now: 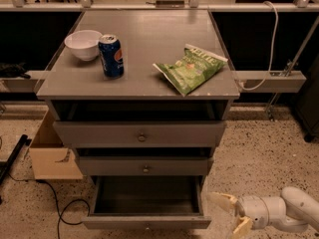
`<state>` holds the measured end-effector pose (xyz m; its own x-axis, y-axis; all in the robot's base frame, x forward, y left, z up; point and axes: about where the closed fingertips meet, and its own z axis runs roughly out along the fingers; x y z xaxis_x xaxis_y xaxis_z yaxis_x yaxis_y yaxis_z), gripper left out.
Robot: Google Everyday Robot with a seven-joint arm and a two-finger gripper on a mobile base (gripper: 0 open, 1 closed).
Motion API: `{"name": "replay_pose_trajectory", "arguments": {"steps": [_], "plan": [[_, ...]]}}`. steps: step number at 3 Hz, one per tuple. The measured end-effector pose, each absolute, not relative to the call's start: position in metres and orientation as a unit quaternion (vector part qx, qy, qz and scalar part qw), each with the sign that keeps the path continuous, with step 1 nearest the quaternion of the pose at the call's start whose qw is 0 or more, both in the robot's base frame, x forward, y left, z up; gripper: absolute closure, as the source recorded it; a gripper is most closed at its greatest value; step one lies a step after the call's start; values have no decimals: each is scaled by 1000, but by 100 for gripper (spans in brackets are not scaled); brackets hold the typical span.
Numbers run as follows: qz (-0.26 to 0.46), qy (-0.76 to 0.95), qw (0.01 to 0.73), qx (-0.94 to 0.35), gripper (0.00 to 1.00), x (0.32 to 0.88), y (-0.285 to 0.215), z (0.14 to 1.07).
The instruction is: Close bottom drawer
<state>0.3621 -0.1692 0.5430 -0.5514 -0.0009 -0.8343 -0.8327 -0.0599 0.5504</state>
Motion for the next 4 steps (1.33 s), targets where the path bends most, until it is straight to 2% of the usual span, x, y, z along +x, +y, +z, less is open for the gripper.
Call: {"name": "replay_pose_trajectory", "arguments": {"steps": [1, 3, 4], "plan": [[642, 602, 325, -346, 0, 362, -169, 545], [622, 665, 197, -364, 0, 355, -143, 501], [583, 705, 168, -365, 0, 354, -137, 480]]}}
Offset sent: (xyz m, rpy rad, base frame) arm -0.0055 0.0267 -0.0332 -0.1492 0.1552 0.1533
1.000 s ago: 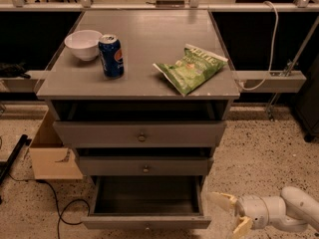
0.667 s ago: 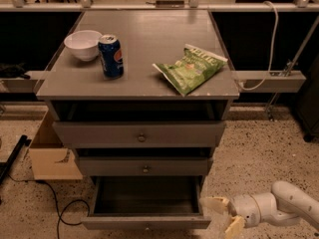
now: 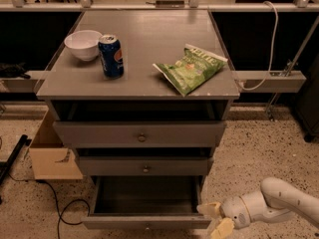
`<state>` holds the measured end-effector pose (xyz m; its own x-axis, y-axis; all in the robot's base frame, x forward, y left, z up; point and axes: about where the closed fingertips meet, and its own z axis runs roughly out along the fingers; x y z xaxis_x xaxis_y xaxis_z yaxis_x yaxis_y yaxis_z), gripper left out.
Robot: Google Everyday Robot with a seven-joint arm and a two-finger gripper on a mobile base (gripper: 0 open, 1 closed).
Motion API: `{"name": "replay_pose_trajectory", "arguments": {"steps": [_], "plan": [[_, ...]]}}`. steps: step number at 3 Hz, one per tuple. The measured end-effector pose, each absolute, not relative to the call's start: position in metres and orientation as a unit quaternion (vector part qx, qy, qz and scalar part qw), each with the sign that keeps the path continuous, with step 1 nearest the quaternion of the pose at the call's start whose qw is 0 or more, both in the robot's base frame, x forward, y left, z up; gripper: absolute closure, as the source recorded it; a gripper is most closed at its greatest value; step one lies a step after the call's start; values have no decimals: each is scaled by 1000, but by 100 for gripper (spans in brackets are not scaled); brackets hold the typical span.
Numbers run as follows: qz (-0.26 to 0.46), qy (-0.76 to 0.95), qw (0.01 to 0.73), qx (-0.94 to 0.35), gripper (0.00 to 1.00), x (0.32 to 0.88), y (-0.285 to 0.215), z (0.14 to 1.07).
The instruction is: Close bottom drawer
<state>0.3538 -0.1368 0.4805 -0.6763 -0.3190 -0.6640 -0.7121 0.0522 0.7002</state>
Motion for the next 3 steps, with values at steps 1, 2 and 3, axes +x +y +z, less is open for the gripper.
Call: {"name": "replay_pose_trajectory", "arguments": {"steps": [1, 2, 3], "plan": [[559, 729, 202, -341, 0, 358, -130, 467], [556, 735, 232, -311, 0, 364, -119, 452], [559, 740, 245, -284, 0, 369, -113, 431]]}}
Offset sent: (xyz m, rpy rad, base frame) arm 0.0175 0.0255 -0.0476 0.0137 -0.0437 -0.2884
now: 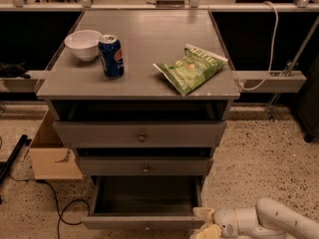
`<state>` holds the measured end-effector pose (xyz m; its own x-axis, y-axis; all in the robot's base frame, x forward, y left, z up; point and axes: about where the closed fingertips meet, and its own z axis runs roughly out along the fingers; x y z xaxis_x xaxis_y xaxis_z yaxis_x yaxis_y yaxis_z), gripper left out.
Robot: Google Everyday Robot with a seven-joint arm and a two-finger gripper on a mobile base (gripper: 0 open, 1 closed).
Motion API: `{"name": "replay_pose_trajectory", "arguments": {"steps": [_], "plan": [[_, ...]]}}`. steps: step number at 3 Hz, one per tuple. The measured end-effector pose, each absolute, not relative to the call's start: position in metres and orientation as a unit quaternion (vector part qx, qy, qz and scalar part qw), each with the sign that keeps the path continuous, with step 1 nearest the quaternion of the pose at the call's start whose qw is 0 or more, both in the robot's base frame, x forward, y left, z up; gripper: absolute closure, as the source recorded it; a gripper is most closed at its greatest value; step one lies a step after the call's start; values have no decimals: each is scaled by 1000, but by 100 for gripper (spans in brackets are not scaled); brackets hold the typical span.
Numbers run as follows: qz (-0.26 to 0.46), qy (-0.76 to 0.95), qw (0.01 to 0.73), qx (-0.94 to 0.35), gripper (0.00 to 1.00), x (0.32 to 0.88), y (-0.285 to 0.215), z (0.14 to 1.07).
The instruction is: Close bottom drawer
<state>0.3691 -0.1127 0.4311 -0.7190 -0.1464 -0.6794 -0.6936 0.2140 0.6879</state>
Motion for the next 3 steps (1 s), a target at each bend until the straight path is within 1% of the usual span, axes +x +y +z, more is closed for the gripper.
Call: {"name": "replay_pose_trajectory", "arguments": {"steps": [1, 2, 3], "plan": [[559, 739, 245, -284, 0, 370, -112, 432], [572, 733, 240, -278, 0, 373, -94, 423], [592, 720, 247, -263, 0, 379, -64, 396]]}}
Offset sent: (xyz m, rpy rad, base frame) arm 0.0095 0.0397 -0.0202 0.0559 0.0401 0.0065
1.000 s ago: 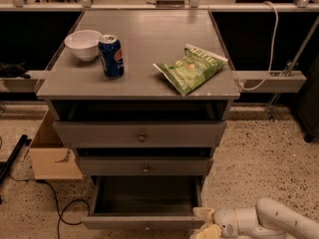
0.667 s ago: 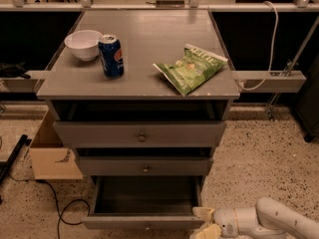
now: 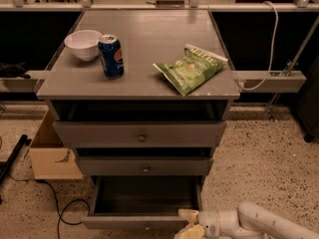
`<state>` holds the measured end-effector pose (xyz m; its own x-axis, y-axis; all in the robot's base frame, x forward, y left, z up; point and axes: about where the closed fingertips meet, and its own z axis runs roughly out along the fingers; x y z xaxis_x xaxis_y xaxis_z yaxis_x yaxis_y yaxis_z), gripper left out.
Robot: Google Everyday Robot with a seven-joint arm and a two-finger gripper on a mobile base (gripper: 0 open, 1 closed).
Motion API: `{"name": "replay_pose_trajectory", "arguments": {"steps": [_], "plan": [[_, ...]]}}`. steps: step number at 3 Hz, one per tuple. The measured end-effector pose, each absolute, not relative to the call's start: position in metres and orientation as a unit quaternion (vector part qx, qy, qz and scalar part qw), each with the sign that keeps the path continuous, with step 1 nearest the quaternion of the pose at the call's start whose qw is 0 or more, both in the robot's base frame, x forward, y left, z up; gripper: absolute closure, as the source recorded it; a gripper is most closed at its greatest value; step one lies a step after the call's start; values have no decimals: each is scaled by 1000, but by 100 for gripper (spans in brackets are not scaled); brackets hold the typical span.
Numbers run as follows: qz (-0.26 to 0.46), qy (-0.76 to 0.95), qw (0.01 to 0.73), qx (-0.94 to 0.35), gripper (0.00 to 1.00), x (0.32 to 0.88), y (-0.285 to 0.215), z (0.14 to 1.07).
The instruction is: Close bottom drawer
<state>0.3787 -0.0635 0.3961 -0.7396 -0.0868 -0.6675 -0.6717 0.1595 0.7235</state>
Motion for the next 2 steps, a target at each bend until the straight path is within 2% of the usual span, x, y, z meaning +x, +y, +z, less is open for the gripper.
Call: {"name": "replay_pose_trajectory", "arguments": {"steps": [2], "plan": [[584, 734, 260, -230, 0, 373, -71, 376]]}}
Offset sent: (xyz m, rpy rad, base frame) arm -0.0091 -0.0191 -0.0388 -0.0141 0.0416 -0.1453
